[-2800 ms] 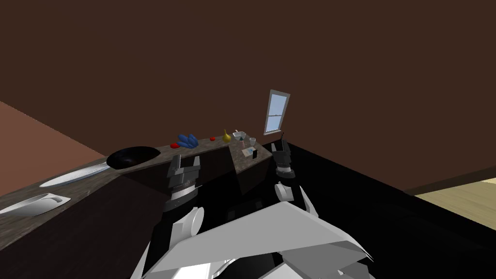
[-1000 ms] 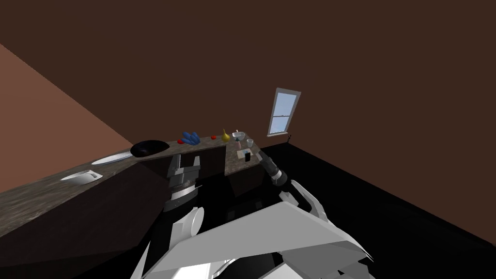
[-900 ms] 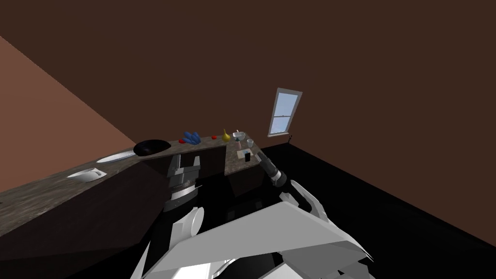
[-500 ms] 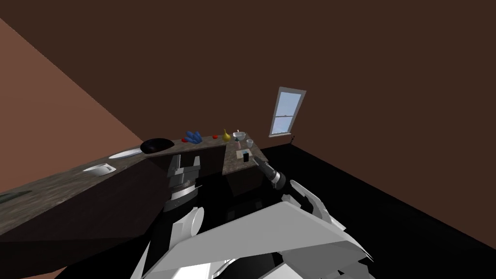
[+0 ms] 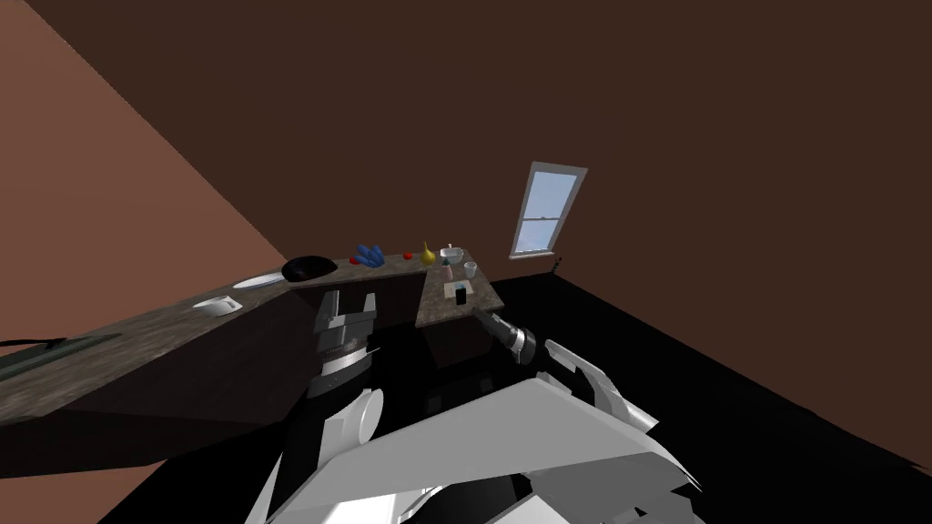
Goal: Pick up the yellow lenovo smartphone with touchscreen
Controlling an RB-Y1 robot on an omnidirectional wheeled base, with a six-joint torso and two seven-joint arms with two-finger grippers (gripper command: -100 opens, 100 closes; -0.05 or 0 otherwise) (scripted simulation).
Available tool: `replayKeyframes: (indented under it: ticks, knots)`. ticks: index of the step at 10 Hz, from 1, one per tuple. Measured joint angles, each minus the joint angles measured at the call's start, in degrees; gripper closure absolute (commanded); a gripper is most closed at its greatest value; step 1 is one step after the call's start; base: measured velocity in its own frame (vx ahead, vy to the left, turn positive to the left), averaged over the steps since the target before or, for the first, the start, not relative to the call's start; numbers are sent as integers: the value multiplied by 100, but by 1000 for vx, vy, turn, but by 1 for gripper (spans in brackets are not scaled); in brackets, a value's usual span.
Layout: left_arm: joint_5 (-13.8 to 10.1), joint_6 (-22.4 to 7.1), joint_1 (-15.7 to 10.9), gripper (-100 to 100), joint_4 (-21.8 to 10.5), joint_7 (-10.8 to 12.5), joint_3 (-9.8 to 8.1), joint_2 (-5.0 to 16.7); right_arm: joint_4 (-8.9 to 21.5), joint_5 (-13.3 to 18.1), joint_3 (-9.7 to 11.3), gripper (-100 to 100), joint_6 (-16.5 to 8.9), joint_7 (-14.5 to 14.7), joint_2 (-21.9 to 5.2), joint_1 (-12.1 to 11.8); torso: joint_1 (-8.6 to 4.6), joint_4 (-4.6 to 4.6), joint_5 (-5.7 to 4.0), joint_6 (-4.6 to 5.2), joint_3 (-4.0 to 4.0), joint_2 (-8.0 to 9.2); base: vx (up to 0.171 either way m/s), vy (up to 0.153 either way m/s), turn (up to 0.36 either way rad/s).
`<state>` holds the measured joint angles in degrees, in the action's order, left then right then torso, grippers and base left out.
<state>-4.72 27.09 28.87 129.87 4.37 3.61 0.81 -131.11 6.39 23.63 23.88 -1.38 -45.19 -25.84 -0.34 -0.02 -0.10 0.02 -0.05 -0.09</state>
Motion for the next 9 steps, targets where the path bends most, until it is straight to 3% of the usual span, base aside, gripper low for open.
replayKeyframes:
  ticks: [7,9]
  knots:
    - [0,0,1,0,0,0,0,0,67,125,436,-100,-135,15,-1090,86,18,0,3,3,0,-2,-6,-74,115]
    - [0,0,0,0,0,0,0,0,131,212,667,-100,-171,42,-1401,134,9,1,2,1,0,0,-11,-59,84]
